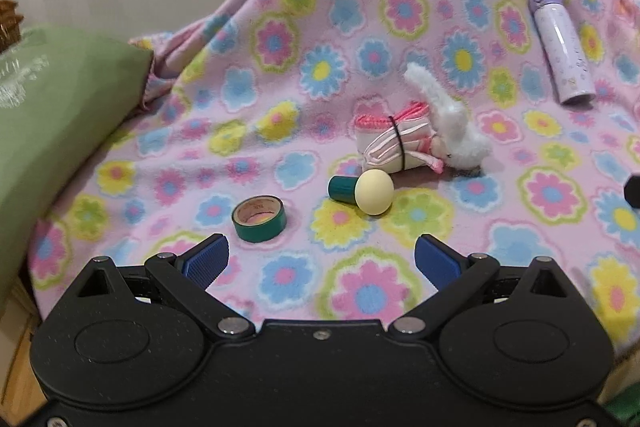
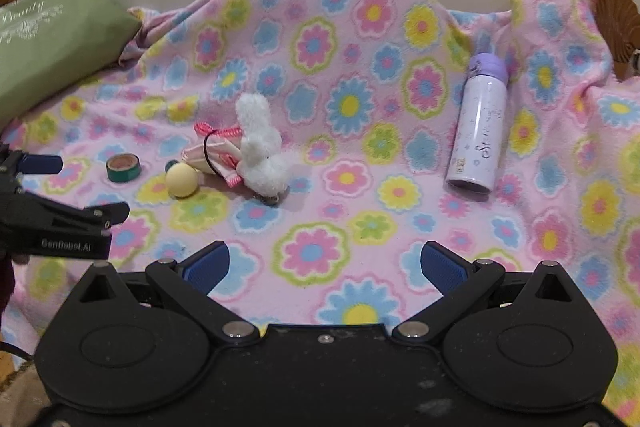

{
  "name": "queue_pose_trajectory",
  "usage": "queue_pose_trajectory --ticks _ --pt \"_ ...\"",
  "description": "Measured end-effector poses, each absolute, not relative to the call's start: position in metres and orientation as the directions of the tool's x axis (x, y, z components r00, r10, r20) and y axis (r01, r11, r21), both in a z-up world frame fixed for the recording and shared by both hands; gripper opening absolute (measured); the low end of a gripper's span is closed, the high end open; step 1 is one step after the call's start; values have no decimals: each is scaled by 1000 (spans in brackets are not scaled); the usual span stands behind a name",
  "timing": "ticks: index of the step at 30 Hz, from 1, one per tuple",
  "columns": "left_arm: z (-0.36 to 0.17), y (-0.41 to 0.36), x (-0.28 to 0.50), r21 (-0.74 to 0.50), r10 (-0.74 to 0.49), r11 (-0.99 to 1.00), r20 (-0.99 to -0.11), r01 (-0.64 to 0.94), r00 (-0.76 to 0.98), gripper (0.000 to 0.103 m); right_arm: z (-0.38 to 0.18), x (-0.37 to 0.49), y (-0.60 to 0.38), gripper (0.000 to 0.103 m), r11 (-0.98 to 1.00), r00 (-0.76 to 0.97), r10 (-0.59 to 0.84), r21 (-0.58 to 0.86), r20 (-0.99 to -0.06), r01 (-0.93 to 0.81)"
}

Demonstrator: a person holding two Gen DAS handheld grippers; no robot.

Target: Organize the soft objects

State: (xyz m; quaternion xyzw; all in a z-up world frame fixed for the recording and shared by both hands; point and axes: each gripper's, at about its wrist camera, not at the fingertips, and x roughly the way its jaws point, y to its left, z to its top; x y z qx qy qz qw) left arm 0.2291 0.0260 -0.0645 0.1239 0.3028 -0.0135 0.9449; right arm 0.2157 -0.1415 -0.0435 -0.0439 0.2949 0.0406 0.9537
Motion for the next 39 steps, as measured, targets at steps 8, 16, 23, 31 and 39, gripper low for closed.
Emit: queue_pose_trajectory --ticks 8,16,23,31,39 --pt "-79 30 255 199 36 975 -578 98 815 97 -63 257 -143 102 996 799 60 -22 -598 -91" --pt "-103 27 277 214 59 974 -567 78 822 97 -82 301 -139 102 998 778 57 20 -626 -57" --pt "-107 21 285 245 16 960 -524 133 851 97 -91 330 -129 102 997 776 72 14 -627 -82" --pt "-102 49 305 75 7 996 -553 41 833 98 -102 355 -128 102 996 774 91 63 -627 -66" --pt "-103 53 343 -57 -87 996 -660 66 746 99 -106 359 -145 102 985 769 123 170 -627 -19"
